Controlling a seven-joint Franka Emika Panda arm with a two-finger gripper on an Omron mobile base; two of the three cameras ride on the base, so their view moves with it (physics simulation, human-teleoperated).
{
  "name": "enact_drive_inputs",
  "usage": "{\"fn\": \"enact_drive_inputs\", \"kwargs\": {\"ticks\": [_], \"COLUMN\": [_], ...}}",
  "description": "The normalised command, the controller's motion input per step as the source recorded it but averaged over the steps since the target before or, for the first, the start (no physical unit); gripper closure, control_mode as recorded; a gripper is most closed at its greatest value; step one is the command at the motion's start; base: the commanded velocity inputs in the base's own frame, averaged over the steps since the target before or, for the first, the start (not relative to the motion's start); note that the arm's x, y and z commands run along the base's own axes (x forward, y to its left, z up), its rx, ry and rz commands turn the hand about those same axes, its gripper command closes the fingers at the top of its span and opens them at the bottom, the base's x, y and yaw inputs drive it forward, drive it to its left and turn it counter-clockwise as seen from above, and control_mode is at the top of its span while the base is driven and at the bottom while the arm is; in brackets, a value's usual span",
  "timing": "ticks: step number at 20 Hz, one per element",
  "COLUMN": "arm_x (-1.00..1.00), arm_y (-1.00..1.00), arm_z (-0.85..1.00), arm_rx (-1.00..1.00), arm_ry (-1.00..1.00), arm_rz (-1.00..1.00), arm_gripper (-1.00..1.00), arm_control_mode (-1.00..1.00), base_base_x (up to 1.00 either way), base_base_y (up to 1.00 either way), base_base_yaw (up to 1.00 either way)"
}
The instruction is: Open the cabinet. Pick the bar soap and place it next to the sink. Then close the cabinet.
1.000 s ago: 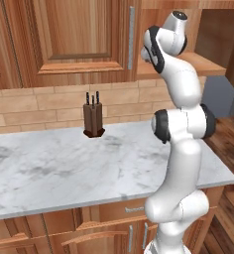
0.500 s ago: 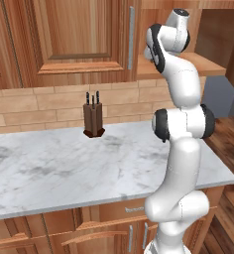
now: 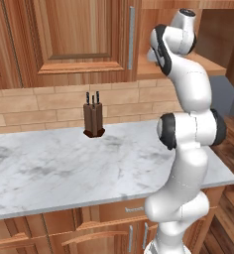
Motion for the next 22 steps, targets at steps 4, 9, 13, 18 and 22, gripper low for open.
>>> {"fn": "enact_drive_inputs", "kwargs": {"ticks": [4, 9, 13, 18, 22], "arm_x": [-0.76, -0.83, -1.0, -1.0, -1.0], "arm_y": [0.0, 0.0, 0.15, 0.25, 0.24], "arm_z": [-0.35, -0.27, 0.16, 0.35, 0.24], "arm_rx": [0.01, 0.02, 0.0, 0.0, 0.0], "arm_ry": [-0.24, -0.31, -0.09, 0.0, 0.0], "arm_rz": [0.0, 0.0, -0.02, -0.04, -0.03], "arm_gripper": [1.0, 1.0, 1.0, 1.0, 1.0], "arm_control_mode": [-1.0, -1.0, -1.0, -1.0, -1.0], "base_base_x": [0.0, 0.0, 0.0, 0.0, 0.0], "base_base_y": [0.0, 0.0, 0.0, 0.0, 0.0], "base_base_yaw": [0.0, 0.0, 0.0, 0.0, 0.0]}}
